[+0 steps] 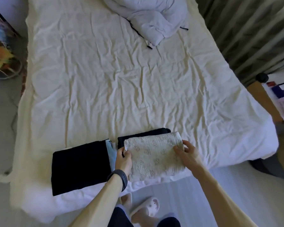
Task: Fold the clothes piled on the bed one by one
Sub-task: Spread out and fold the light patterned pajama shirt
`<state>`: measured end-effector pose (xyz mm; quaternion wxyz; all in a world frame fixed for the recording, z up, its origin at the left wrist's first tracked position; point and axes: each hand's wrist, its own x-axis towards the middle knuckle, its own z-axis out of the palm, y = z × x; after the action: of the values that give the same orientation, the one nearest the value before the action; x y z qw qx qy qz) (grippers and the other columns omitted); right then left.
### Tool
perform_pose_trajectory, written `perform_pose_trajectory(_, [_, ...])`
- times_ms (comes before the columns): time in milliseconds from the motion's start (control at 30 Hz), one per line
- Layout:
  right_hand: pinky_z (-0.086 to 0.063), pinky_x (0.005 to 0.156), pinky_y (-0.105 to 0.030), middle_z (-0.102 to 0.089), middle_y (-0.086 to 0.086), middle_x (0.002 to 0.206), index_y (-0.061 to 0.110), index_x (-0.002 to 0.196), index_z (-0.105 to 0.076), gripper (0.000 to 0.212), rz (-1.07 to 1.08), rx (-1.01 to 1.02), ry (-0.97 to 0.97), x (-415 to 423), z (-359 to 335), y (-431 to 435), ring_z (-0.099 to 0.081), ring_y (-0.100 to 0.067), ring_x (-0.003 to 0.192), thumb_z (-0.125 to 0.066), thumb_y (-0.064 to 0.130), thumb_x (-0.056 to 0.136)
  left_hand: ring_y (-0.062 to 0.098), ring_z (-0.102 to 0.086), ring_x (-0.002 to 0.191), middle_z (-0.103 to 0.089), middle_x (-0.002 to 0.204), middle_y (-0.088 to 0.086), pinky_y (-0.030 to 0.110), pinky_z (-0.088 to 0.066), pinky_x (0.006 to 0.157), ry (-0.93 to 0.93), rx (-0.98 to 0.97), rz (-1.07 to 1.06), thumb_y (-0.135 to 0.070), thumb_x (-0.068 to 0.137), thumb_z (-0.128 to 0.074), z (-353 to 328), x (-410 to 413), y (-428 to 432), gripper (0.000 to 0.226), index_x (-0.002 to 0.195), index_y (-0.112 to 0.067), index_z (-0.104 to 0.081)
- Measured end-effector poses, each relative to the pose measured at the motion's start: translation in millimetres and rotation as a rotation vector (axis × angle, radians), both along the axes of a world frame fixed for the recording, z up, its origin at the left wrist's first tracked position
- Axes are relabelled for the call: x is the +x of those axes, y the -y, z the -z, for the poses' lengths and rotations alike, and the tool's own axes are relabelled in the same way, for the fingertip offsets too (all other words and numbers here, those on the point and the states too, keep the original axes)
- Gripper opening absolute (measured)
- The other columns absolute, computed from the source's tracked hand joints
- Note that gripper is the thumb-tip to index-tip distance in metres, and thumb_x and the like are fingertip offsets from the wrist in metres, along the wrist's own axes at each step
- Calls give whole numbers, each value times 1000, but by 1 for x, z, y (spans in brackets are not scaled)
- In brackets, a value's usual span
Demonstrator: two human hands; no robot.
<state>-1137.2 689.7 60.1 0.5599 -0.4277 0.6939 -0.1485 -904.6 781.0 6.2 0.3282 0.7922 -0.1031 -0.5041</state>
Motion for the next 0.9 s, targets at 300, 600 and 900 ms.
perform_pose_trajectory(300, [-59, 90, -51, -73, -1, 103, 36, 111, -63, 17, -167, 69, -10, 24, 95, 44, -71, -24, 96, -67, 26, 98, 23, -52, 97, -55, 133, 12, 30, -36, 81, 104, 119, -96, -25, 109, -32, 55, -7, 17, 41, 150, -18, -35])
perform_pose_trajectory(600, [-59, 82, -40, -65, 13, 96, 26, 124, -58, 25, -245, 70, -128, 24, 118, 50, -66, -13, 87, -60, 33, 101, 25, -57, 105, -54, 134, 7, 29, -38, 83, 158, 142, 23, -27, 107, -40, 73, 8, 30, 42, 148, -20, -38])
perform_pose_trajectory(900, [-41, 108, -43, -40, -10, 153, 17, 153, -39, 66, -319, -178, -354, 22, 94, 7, -41, -30, 137, -60, 47, 98, 39, -44, 133, -31, 157, 17, 46, -49, 96, 646, 28, 400, -17, 87, -68, 42, -22, 9, 73, 153, -17, -35])
